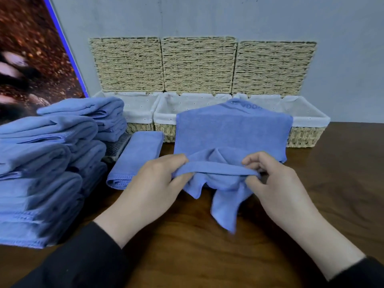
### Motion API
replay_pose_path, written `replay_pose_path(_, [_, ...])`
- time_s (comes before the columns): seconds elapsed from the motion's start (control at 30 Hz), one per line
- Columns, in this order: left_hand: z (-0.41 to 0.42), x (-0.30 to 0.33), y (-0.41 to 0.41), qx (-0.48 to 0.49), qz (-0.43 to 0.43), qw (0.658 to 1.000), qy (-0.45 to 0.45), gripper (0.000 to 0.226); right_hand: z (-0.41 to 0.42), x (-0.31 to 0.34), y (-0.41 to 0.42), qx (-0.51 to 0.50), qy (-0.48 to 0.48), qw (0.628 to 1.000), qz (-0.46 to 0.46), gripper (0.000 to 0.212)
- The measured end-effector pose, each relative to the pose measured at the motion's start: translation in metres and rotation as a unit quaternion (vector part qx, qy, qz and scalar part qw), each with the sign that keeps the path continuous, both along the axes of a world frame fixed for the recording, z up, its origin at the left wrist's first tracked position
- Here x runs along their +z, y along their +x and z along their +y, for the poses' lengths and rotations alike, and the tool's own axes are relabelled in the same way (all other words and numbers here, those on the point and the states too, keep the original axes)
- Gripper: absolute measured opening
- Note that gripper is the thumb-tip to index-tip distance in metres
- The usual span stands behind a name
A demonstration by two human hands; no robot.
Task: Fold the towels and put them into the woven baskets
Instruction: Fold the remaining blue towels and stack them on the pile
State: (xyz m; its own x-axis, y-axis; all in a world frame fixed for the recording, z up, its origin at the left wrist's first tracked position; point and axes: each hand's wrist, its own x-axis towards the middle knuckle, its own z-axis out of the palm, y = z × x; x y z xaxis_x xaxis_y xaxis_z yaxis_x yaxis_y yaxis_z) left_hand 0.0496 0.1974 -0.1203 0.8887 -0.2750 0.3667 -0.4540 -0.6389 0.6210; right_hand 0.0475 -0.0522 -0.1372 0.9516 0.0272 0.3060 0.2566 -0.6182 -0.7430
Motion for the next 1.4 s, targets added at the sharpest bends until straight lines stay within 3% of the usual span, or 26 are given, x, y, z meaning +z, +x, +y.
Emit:
replay_pose_path(0.1, [0.001,-0.001,0.003,0.064,0.049,0.996,-0.041,0.044,-0.009,0.000,0.004,-0.041,-0.037,0.998,-0.011,0.033])
replay_pose_path(0.17, [0.005,-0.007,0.008,0.094,0.042,0.994,-0.024,0.033,-0.014,0.000,0.005,-0.053,-0.070,0.996,-0.028,0.034])
replay_pose_path(0.23, [0.006,-0.008,0.009,0.127,-0.017,0.992,-0.002,0.010,-0.017,-0.002,0.007,-0.050,-0.088,0.995,-0.027,0.035])
replay_pose_path(0.33, [0.003,0.000,0.003,0.087,-0.129,0.988,-0.001,0.016,-0.017,-0.003,0.007,-0.058,-0.101,0.991,-0.058,0.038])
replay_pose_path(0.37, [0.000,0.001,0.000,0.040,-0.121,0.992,0.019,0.018,-0.016,-0.001,0.006,-0.062,-0.114,0.988,-0.080,0.037])
replay_pose_path(0.43, [-0.006,-0.004,-0.002,-0.030,-0.065,0.986,0.150,0.035,-0.013,0.006,0.003,-0.032,-0.127,0.985,-0.112,0.031])
replay_pose_path(0.5, [-0.012,-0.017,0.001,-0.036,-0.037,0.958,0.282,0.049,-0.009,0.008,0.000,0.029,-0.148,0.983,-0.105,0.026])
replay_pose_path(0.53, [-0.013,-0.023,0.004,-0.029,-0.023,0.958,0.286,0.050,-0.008,0.006,-0.002,0.057,-0.168,0.979,-0.097,0.022])
replay_pose_path(0.6, [-0.014,-0.028,0.009,-0.013,-0.008,0.974,0.226,0.043,-0.008,0.001,-0.004,0.094,-0.206,0.972,-0.055,0.012])
replay_pose_path(0.7, [-0.013,-0.033,0.017,0.008,-0.011,0.975,0.220,0.025,-0.014,-0.006,-0.002,0.093,-0.242,0.966,0.025,0.027])
replay_pose_path(0.9, [-0.015,-0.034,0.012,0.045,-0.105,0.983,0.141,0.031,-0.019,-0.014,0.005,-0.017,-0.240,0.971,-0.008,0.009])
replay_pose_path(1.07, [-0.011,-0.024,-0.006,0.070,-0.146,0.987,0.016,0.032,-0.024,-0.004,-0.007,-0.110,-0.189,0.974,-0.057,0.007])
replay_pose_path(1.2, [-0.005,-0.023,-0.024,0.106,-0.119,0.985,-0.071,0.033,-0.027,0.018,-0.038,-0.044,-0.049,0.997,-0.047,0.007])
replay_pose_path(1.3, [0.007,-0.013,-0.035,0.118,-0.094,0.986,-0.066,0.026,-0.032,0.034,-0.063,0.054,-0.171,0.982,0.054,0.012])
replay_pose_path(1.4, [0.023,-0.003,-0.049,0.101,-0.068,0.992,0.019,0.018,-0.041,0.047,-0.082,0.063,-0.307,0.943,0.111,0.015])
